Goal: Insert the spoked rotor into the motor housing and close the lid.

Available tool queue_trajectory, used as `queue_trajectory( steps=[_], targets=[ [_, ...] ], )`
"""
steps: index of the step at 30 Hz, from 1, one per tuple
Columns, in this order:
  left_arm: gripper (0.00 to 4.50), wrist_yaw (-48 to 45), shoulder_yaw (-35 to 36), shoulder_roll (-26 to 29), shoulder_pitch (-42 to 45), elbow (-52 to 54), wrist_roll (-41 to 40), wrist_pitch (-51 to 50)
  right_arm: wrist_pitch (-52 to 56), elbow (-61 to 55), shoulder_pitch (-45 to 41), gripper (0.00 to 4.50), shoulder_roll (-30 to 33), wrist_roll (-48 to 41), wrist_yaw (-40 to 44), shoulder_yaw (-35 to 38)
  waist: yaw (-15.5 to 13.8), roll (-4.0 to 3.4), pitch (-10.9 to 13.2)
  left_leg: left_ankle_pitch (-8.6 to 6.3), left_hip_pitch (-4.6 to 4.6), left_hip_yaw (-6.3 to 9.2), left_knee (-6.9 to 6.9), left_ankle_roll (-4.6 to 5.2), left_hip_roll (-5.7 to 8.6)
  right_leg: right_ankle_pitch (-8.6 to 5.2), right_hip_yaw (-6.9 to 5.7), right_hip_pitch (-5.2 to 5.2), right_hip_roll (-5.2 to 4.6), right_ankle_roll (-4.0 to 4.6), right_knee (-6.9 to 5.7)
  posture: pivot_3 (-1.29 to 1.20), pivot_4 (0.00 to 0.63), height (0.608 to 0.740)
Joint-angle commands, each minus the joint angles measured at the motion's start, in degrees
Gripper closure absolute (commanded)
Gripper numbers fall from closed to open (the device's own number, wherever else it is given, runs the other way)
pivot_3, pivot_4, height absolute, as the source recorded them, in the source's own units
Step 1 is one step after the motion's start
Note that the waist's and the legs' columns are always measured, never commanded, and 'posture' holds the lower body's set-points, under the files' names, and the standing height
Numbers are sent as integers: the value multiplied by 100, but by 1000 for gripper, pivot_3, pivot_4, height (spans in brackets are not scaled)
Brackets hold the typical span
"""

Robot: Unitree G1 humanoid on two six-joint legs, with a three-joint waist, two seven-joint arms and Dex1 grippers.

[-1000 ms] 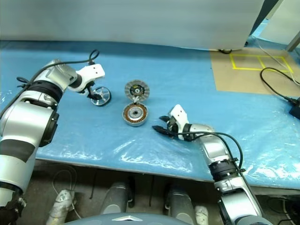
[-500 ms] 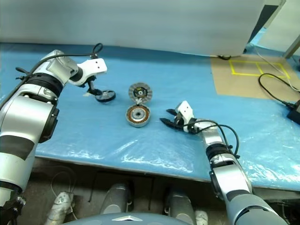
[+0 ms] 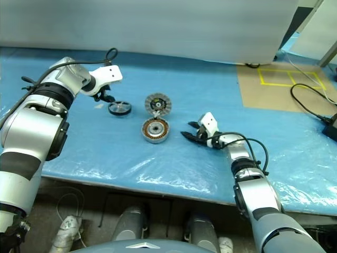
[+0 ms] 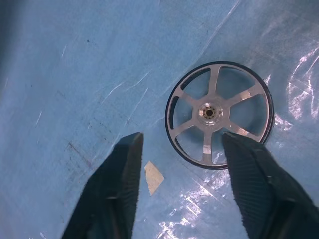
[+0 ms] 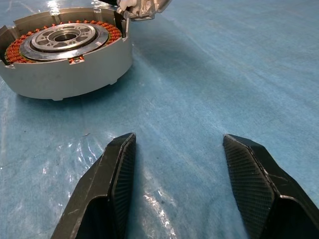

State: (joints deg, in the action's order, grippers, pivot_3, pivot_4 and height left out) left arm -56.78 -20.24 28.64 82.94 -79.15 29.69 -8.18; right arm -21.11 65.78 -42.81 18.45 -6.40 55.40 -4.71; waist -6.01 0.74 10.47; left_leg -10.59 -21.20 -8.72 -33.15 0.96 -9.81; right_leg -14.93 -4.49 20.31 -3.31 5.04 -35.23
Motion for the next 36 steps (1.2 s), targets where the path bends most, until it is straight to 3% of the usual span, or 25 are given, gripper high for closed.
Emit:
queue_trajectory(
  steps=[1,11,16,36],
  targets=[
    [1951,-21,16,5,92,46,3,34,286,375,216,1598,28,304,-36,-55,0,0,0,0,0,0,1,0,0,0,0,0,0,0,0,0,150,740],
    [1951,166,76,-133,39,27,-47,-16,304,369,237,1598,71,348,-27,-21,0,0,0,-8,0,0,8,-13,0,0,0,1,0,0,5,0,150,740],
    [748,320,45,-123,-38,13,-2,-77,327,359,273,1598,63,376,-46,25,5,0,0,-8,0,0,17,-12,1,0,0,1,0,0,18,0,150,740],
    [748,719,228,-293,-445,-1,-152,-188,326,238,407,1598,83,453,-109,103,0,-1,1,-11,-1,-3,50,-18,4,-1,-1,2,1,-1,50,0,150,740]
  ],
)
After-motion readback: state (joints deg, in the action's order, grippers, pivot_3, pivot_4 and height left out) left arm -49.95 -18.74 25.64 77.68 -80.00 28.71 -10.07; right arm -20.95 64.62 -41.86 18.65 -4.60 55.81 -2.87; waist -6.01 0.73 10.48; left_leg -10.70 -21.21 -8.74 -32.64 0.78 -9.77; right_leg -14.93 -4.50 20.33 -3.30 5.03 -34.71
